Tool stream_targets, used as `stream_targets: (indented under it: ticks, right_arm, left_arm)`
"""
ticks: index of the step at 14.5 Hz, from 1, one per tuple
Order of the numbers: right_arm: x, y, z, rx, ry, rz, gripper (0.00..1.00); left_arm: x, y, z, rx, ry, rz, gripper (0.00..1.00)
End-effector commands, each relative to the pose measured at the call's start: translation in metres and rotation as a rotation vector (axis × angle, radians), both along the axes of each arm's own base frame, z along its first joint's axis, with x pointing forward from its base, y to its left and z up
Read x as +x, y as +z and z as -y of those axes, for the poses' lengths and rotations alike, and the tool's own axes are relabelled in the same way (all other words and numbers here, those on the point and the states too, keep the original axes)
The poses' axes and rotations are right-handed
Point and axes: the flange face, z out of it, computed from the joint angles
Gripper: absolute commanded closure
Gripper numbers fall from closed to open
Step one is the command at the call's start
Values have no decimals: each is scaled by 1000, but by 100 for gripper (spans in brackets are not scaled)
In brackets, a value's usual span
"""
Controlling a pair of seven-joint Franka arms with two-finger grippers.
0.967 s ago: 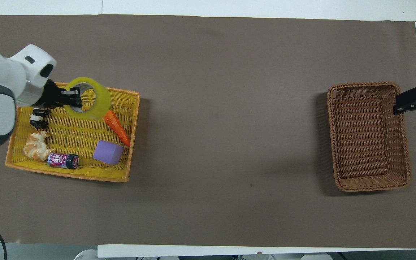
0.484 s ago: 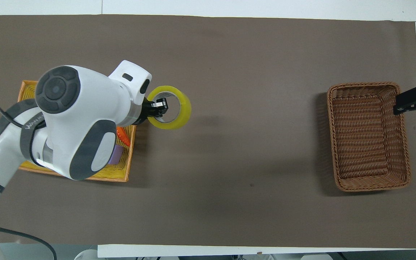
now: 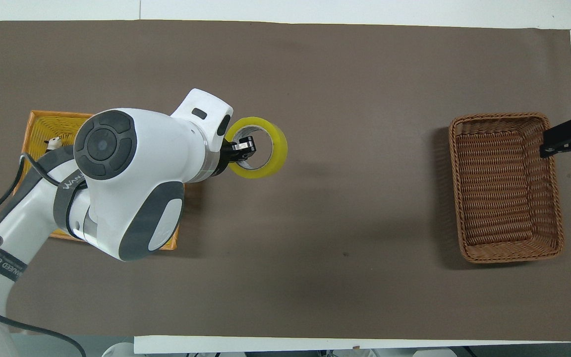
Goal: Move tape to another basket
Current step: 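Hold the tape with the left gripper while the right gripper approaches it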
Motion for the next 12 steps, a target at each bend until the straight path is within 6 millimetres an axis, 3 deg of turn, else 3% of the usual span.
stream_targets:
  ticks: [1, 7, 9, 12]
  right_arm:
    - [-8, 0, 1, -7, 21, 1, 0]
    - [-11, -2, -3, -3, 27, -24, 0]
    - [-13, -2, -18, 22, 75, -48, 0]
    - [-13, -12, -47, 283, 185, -10, 0]
  left_arm:
    - [5, 7, 4, -24, 5, 6, 100]
    - [5, 5, 2, -19, 6, -1, 100]
    - [3, 4, 1, -11, 4, -13, 100]
    - [4, 4, 2, -14, 1, -5, 100]
